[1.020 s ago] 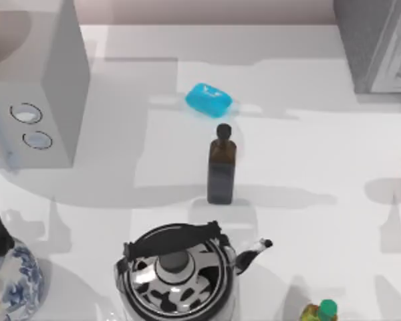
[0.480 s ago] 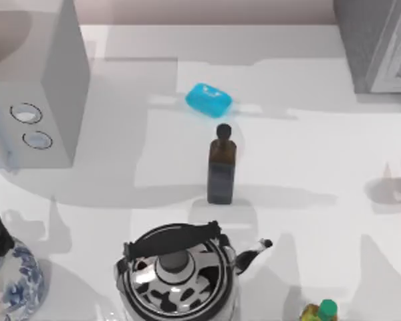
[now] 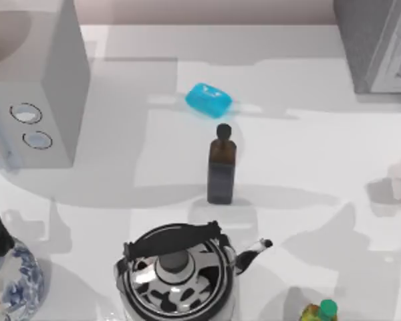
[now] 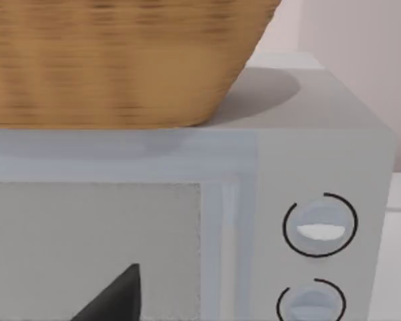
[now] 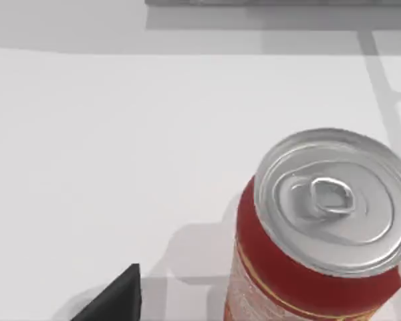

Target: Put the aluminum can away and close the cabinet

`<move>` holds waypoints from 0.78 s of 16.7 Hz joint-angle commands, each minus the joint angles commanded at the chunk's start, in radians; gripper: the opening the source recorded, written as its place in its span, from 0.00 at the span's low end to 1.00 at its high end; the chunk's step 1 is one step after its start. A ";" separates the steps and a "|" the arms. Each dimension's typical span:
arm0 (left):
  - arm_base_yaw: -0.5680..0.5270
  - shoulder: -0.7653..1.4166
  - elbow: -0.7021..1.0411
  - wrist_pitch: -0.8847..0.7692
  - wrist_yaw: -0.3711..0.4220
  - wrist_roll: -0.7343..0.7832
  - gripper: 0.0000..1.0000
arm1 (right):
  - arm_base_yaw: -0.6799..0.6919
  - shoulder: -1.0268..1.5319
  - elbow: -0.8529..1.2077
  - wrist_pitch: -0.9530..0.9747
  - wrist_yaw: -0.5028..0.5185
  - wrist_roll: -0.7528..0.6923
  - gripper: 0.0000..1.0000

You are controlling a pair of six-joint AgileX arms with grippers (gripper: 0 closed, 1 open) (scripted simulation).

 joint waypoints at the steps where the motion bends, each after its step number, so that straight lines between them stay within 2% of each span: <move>1: 0.000 0.000 0.000 0.000 0.000 0.000 1.00 | -0.001 0.034 0.000 0.004 -0.004 0.002 1.00; 9: 0.000 0.000 0.000 0.000 0.000 0.000 1.00 | -0.003 0.073 -0.002 0.006 -0.007 0.003 1.00; 13: 0.000 0.000 0.000 0.000 0.000 0.000 1.00 | -0.003 0.182 0.082 0.038 -0.007 0.005 1.00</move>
